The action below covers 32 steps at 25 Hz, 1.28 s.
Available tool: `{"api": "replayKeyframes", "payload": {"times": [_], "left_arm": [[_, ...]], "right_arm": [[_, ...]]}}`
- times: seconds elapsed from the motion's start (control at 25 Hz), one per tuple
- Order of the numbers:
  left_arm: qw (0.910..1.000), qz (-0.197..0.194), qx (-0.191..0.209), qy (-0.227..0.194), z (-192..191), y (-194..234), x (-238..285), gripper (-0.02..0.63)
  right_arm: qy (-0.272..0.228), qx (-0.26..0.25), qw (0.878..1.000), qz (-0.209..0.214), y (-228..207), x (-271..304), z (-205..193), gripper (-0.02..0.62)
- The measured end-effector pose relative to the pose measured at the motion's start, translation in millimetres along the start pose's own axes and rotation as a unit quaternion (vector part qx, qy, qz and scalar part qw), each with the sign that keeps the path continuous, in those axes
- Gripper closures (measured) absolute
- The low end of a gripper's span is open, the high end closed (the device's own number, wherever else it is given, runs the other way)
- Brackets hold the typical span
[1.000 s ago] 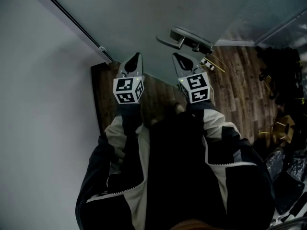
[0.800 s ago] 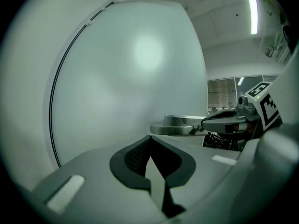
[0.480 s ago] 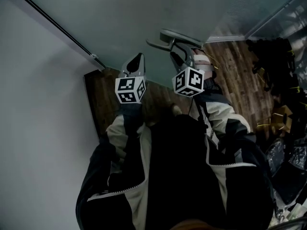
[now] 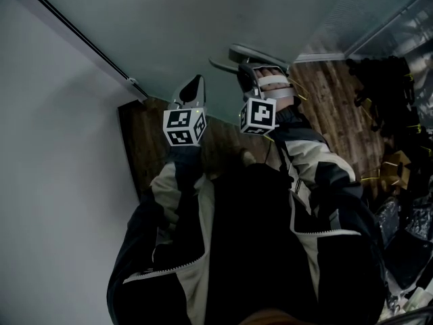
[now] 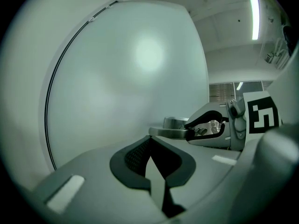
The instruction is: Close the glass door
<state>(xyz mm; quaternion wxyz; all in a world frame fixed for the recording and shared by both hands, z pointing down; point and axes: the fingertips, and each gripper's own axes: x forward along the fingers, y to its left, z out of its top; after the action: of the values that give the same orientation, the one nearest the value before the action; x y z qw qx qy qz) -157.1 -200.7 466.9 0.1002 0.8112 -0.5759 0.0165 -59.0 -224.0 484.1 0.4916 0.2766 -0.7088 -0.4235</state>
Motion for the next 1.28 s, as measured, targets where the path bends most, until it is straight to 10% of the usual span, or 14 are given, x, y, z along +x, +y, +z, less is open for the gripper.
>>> {"api": "replayKeyframes", "payload": {"times": [0.88,1.28], "left_arm": [[0.9984,-0.032,0.044,0.012,23,-6,47,0.603],[0.9993,-0.002,0.032,0.021,17,5,148,0.603]], "right_arm": [[0.066,-0.025,0.997,-0.037,-50,60,-65,0.468],[-0.006,-0.053,0.997,-0.049,-82,126,-94,0.469]]}}
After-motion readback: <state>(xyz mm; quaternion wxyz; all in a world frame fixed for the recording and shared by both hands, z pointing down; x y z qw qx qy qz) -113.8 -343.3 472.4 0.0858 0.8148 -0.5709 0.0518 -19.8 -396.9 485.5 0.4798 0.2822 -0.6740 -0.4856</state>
